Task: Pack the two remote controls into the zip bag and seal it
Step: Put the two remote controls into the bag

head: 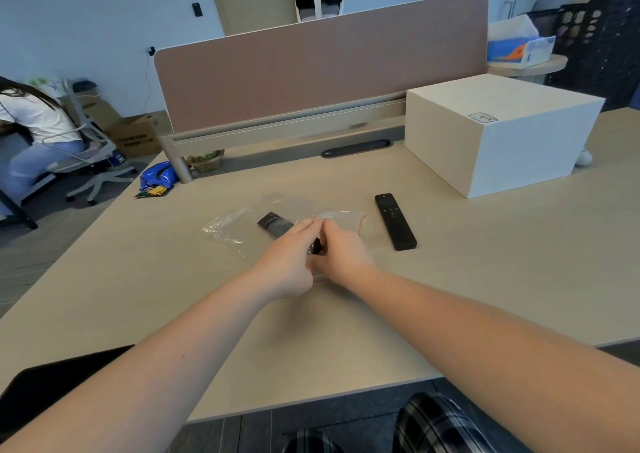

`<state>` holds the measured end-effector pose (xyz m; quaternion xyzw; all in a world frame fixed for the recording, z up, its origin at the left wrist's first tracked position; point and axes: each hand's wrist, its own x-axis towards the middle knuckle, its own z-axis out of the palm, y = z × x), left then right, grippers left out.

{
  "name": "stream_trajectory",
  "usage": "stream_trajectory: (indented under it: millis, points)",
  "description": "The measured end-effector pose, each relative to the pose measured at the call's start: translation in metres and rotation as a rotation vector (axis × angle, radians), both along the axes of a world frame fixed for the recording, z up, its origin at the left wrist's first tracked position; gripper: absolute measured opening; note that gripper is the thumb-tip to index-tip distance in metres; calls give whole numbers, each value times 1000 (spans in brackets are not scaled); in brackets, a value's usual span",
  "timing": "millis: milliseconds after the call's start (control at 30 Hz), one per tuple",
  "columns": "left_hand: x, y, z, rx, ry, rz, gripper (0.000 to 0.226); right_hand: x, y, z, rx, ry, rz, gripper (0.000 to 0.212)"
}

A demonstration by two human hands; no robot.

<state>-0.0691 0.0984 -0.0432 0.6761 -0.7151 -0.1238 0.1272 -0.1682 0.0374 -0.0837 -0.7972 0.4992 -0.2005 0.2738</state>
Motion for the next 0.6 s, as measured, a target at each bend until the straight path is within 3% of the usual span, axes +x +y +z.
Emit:
stream_trajectory:
  millis: [100,333,467,600]
  points:
    - [7,-1,-2,15,-18,31,75,3,-6,1,-31,146,26,15]
    - [10,-2,-6,52,-31,44,78,9,-6,-2,-93,277,66,36]
    - [11,-3,-6,45,-37,36,77,-5,-4,1,-74,84,-11,31]
    - [11,-3,-7,36,-37,56,77,-42,-7,4,-205,-53,-185,25]
